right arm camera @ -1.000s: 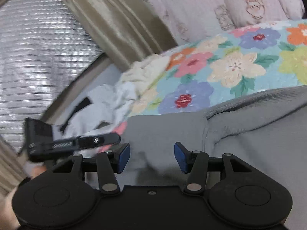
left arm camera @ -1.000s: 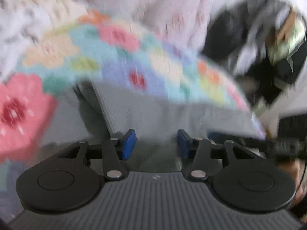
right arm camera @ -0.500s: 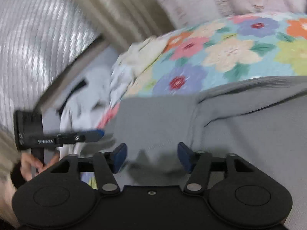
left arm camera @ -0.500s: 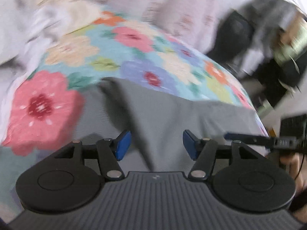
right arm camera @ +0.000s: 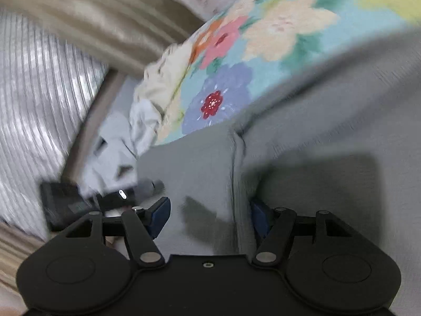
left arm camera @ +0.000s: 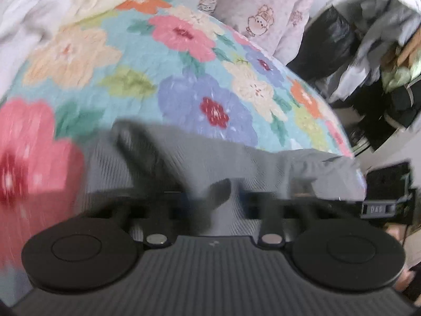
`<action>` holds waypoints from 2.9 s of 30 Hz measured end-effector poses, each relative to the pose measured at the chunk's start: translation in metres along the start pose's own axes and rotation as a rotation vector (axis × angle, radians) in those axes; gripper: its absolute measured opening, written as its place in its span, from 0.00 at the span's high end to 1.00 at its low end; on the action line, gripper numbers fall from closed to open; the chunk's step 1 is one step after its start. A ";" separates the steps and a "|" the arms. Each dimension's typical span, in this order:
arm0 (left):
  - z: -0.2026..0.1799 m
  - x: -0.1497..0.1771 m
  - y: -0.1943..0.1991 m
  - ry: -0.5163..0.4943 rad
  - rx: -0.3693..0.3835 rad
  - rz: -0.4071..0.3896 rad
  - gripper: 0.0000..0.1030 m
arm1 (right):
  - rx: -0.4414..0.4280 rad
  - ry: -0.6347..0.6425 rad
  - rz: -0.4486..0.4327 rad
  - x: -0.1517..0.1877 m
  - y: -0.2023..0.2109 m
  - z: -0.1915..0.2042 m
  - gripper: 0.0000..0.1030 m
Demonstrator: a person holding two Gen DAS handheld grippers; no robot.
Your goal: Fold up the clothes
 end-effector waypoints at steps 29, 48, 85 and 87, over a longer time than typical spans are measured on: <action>0.014 -0.025 -0.034 0.045 0.008 0.033 0.83 | 0.032 -0.003 -0.124 -0.080 -0.039 -0.032 0.47; 0.021 -0.071 -0.019 0.160 0.083 -0.086 0.95 | -0.185 -0.285 0.070 -0.010 -0.030 -0.004 0.92; 0.073 0.062 0.103 0.366 -0.204 0.092 0.24 | 0.397 0.849 0.060 0.084 -0.036 0.197 0.20; 0.085 0.070 0.102 0.444 -0.150 0.105 0.28 | 0.372 0.965 0.083 0.097 -0.050 0.215 0.19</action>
Point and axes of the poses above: each gripper's, at about its wrist camera, not at the fingertips, and y roughly against the way its jaws point, z to its left, x to its underside, the point moved 3 cm from there along -y, roughly the way its jaws point, and after that the axes turned 14 degrees about y, right-handed, at the moved point
